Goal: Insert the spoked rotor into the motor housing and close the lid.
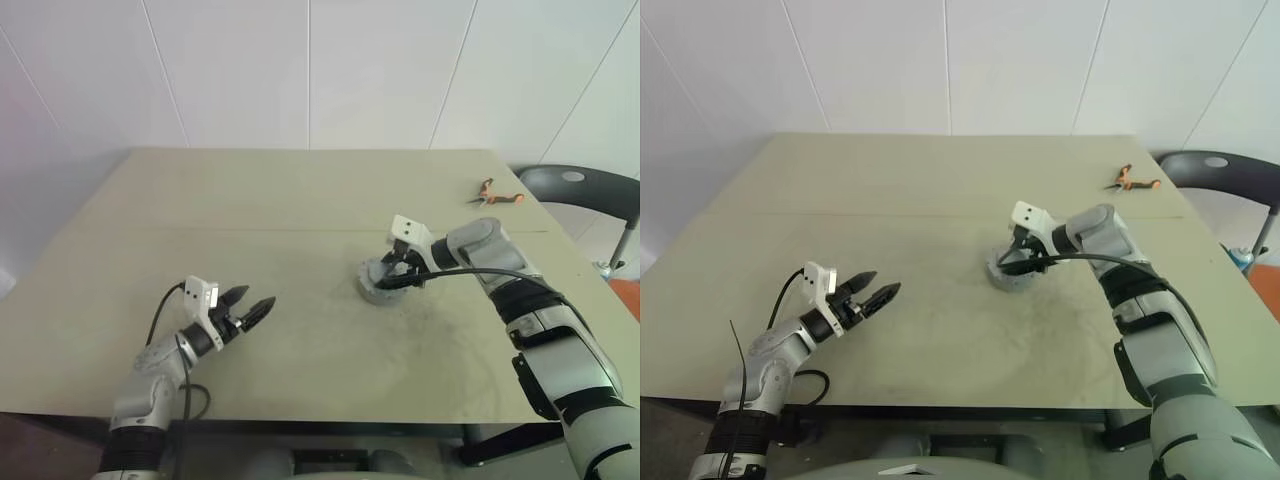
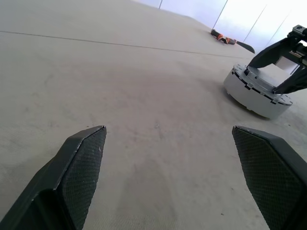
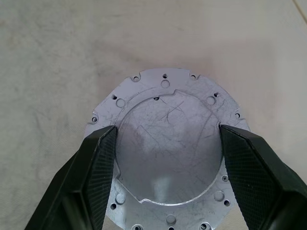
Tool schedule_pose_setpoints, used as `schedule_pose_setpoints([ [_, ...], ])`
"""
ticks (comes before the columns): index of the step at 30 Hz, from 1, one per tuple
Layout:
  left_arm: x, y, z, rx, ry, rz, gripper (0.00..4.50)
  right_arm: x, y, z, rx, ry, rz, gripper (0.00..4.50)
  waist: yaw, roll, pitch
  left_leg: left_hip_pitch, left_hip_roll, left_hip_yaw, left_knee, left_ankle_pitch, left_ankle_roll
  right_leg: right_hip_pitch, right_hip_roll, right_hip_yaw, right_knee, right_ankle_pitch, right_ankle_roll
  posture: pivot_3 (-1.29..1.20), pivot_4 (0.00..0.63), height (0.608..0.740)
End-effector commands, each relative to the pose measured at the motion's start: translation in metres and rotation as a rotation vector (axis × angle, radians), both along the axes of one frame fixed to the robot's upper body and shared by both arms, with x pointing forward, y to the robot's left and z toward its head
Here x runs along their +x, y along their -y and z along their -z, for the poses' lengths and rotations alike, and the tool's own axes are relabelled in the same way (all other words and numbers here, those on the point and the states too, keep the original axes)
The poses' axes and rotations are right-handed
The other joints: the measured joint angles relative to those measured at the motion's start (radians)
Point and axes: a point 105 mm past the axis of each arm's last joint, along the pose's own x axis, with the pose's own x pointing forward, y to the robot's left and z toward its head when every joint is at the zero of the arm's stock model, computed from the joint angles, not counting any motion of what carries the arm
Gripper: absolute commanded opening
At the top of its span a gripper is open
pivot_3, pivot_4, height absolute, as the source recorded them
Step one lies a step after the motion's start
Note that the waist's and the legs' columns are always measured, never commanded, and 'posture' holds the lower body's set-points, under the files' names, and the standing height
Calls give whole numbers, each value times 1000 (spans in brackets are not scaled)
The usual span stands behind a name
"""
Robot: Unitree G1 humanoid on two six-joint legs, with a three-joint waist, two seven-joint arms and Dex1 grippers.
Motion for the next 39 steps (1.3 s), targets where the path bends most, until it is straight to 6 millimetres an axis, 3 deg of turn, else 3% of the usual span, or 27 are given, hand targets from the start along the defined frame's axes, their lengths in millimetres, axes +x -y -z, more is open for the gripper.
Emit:
schedule_pose_setpoints([
  [1, 4, 5, -10, 7, 48, 21, 4500, -27, 11, 34, -3, -238, 11, 3026, -2, 0, 0, -1, 0, -1, 0, 0, 0, -1, 0, -1, 0, 0, 0, 0, 0, 740],
  [6, 4, 7, -9, 6, 47, 23, 4500, -27, 9, 16, 45, -239, -29, 3026, -4, 1, 0, -14, 0, -1, 1, 3, -7, -9, 0, -2, 1, 1, 2, 0, 0, 740],
  [11, 2, 8, -9, 9, 44, 25, 4500, -21, 16, 19, -14, -191, -16, 3026, -4, 1, 0, -14, 0, -1, 1, 4, -7, -10, 0, -2, 2, 1, 2, 0, 0, 740],
  [16, 2, 8, -10, 15, 45, 27, 4500, -1, -1, 6, 116, -106, 71, 3026, -15, 1, 0, -12, 0, 1, 3, 2, -5, -7, 0, -2, 1, 1, 1, 0, 0, 740],
  [27, 1, 10, -10, 29, 42, 43, 4500, -5, -4, 2, 124, -61, -11, 3026, -28, 5, 3, -8, 5, -1, 6, 10, -13, -6, 7, -4, 7, 0, 1, 0, 0, 740],
  [34, 2, 12, -10, 28, 40, 50, 4500, -14, -15, -17, 220, -51, -85, 3026, -31, 6, 3, -12, 5, 0, 5, 10, -13, -11, 7, -4, 7, 1, 3, 0, 0, 740],
  [39, 1, 13, -9, 26, 37, 55, 4500, -9, -19, -30, 259, 5, -74, 3026, -31, 7, 4, -13, 6, 0, 4, 11, -14, -13, 7, -4, 8, 1, 3, 0, 0, 740],
])
